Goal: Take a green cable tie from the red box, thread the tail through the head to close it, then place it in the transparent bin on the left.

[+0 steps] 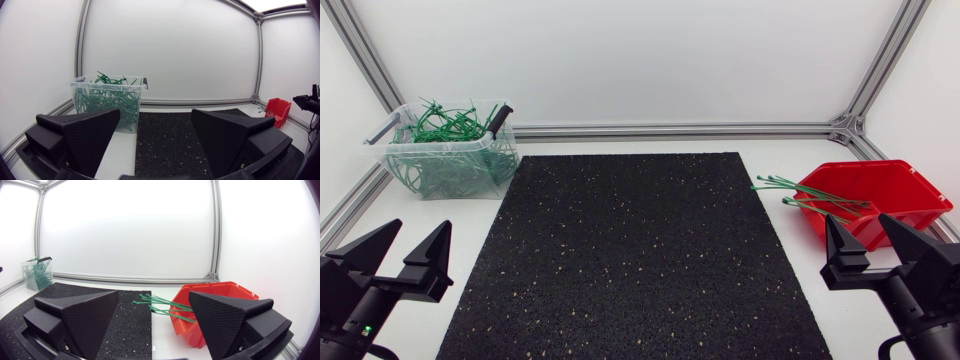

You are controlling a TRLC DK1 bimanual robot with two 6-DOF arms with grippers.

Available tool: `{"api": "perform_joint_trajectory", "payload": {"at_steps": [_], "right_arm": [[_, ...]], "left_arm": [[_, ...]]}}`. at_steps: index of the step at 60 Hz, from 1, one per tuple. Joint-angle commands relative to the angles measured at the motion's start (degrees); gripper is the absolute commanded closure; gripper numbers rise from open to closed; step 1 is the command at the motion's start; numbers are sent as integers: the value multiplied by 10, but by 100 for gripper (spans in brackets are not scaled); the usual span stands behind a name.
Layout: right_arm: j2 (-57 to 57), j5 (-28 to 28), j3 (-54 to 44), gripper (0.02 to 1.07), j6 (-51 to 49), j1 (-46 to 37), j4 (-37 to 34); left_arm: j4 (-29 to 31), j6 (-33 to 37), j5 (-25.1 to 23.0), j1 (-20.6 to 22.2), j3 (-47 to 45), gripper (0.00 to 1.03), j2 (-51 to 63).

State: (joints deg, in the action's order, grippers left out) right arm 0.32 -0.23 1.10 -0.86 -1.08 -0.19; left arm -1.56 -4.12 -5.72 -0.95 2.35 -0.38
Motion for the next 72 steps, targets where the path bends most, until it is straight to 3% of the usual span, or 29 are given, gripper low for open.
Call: {"api": "perform_joint_trajectory", "payload": {"at_steps": [1, 37, 57, 72], "right_arm": [[-7, -3, -11, 5, 4, 4, -3], [-7, -6, 7, 5, 6, -1, -7], [20, 1, 121, 5, 8, -8, -34], [167, 18, 264, 5, 10, -28, -80]], "left_arm": [[3, -11, 2, 2, -25, 4, -3], [2, -11, 2, 4, -25, 4, -3], [2, -11, 2, 26, -25, 4, -3], [2, -11, 2, 22, -25, 4, -3]]}}
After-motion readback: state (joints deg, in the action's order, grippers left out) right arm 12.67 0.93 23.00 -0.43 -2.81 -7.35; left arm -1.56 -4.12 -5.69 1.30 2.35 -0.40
